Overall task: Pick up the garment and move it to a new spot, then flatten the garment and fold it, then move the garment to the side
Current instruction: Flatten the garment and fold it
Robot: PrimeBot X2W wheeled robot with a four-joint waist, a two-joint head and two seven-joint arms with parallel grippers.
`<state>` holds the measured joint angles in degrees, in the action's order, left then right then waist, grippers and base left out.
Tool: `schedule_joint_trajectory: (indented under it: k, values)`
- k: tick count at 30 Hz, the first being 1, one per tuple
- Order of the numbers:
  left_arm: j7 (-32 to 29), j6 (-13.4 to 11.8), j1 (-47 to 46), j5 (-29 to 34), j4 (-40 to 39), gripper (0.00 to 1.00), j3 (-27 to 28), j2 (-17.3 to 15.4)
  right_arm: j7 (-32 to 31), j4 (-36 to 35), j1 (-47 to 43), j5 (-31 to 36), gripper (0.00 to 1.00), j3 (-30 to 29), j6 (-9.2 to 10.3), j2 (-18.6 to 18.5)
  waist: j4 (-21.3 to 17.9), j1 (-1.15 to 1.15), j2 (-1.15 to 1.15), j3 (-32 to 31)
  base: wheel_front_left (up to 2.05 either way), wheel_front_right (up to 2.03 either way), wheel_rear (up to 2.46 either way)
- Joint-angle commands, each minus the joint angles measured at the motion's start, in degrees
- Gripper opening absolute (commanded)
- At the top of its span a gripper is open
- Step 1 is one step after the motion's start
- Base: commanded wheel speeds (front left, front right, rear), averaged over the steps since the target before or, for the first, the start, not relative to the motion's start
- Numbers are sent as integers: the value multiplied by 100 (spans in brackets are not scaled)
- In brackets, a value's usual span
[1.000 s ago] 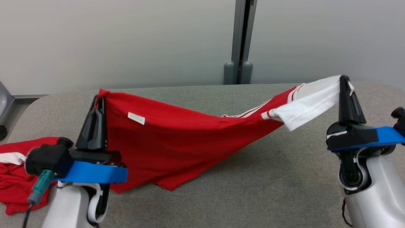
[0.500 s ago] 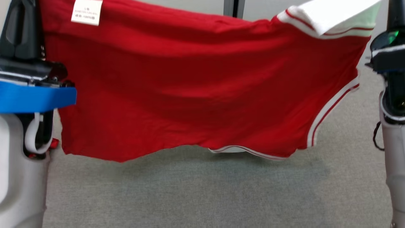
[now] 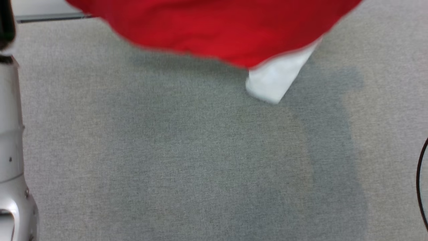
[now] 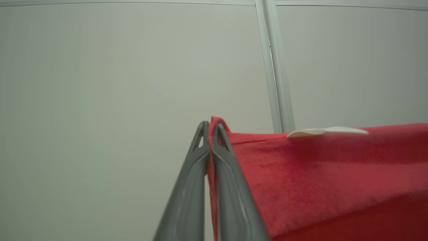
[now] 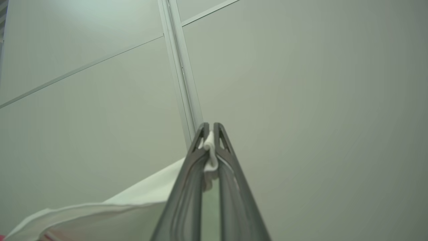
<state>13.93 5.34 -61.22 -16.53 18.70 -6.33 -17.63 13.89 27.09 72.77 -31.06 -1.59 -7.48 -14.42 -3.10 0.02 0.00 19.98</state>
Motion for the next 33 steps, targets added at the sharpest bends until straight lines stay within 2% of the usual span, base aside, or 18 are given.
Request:
schedule_joint_trajectory:
  k: [1,5,7,12,16,22,25,28,33]
  values:
    - [73,-28,-250,34,99,0,56,47,65,85,251,64,0,-28,-2,-58,128,-2,0,225,0,0,0]
    - [125,9,-498,97,94,0,238,146,130,76,462,-66,0,-224,-2,-106,94,-2,0,348,0,0,0]
    - [128,41,-183,115,22,0,334,253,132,-101,207,-150,0,-322,-2,-136,67,-2,0,362,0,0,0]
    - [131,97,1012,109,-63,0,711,536,131,-570,-1140,-446,0,-188,-2,-62,-9,-2,0,251,0,0,0]
    - [132,152,2387,90,214,0,916,882,135,-829,-2736,-775,0,-111,-1,102,-78,-2,0,100,0,0,0]
    - [133,214,4065,30,715,0,1054,1334,136,-686,-4836,-1105,0,-71,-1,408,-103,-2,0,-235,0,0,0]
    - [134,203,4652,-58,829,0,1168,1408,136,-588,-5548,-1159,0,-54,-1,553,-119,-2,0,-457,0,0,0]
    - [134,209,5186,-66,932,0,1054,1458,136,-513,-6103,-1166,0,-66,-1,668,-136,-2,0,-721,0,0,0]
    - [134,205,5904,-416,969,0,897,1458,137,-426,-6722,-1198,0,-40,-1,726,-122,-2,0,-1168,0,0,0]
